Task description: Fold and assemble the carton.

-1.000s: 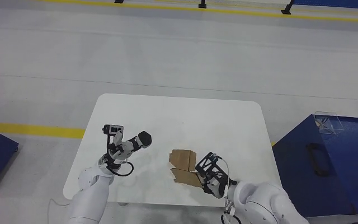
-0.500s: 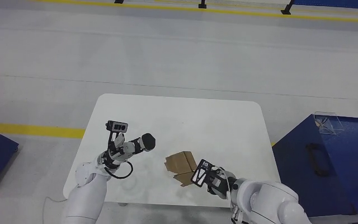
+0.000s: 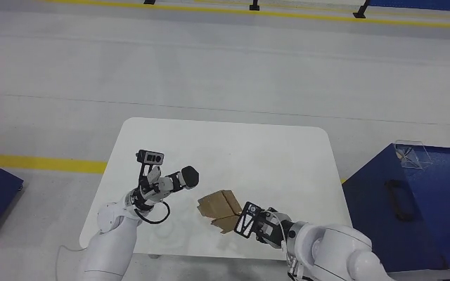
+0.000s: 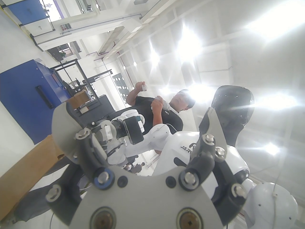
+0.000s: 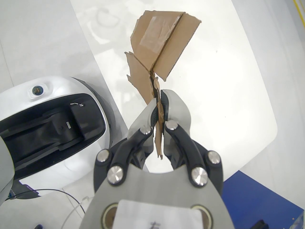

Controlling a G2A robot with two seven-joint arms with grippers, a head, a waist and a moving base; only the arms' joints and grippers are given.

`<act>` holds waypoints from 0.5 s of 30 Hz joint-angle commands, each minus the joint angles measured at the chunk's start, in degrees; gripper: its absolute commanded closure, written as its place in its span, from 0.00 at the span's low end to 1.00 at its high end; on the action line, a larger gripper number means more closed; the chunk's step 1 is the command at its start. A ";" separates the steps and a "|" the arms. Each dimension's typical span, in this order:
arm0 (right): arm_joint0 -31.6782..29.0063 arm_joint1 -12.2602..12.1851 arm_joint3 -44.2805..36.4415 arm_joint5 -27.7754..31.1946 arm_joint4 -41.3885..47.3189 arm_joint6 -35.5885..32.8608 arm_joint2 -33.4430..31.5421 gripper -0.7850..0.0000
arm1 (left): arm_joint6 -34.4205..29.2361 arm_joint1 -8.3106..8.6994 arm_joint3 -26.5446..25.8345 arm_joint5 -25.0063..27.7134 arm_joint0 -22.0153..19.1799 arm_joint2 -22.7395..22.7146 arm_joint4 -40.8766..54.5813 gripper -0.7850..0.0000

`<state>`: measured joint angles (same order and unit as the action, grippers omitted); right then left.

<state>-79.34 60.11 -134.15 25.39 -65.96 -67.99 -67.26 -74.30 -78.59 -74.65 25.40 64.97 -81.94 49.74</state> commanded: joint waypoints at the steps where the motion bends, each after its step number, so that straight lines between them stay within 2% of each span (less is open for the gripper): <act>1: -0.64 -0.15 0.40 2.35 -3.84 1.47 1.38 1.00 | 1.03 0.05 -0.72 0.14 0.04 0.71 -1.93 0.00; 4: -1.30 -0.31 -0.15 5.05 -8.41 3.83 3.41 1.00 | 1.90 0.08 -0.78 0.86 -0.27 1.82 -4.41 0.00; 8: -2.20 -0.45 -0.49 6.69 -12.63 7.38 4.95 1.00 | 3.64 0.18 1.49 -0.67 -1.97 3.21 -7.76 0.00; 15: -3.07 -0.60 -0.49 5.77 -15.85 10.67 4.66 1.00 | 2.40 0.53 4.19 -2.47 -3.17 5.09 -11.27 0.00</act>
<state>-82.34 59.53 -134.64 31.33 -81.67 -57.59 -62.47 -71.51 -78.15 -70.46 23.25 61.68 -77.09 39.10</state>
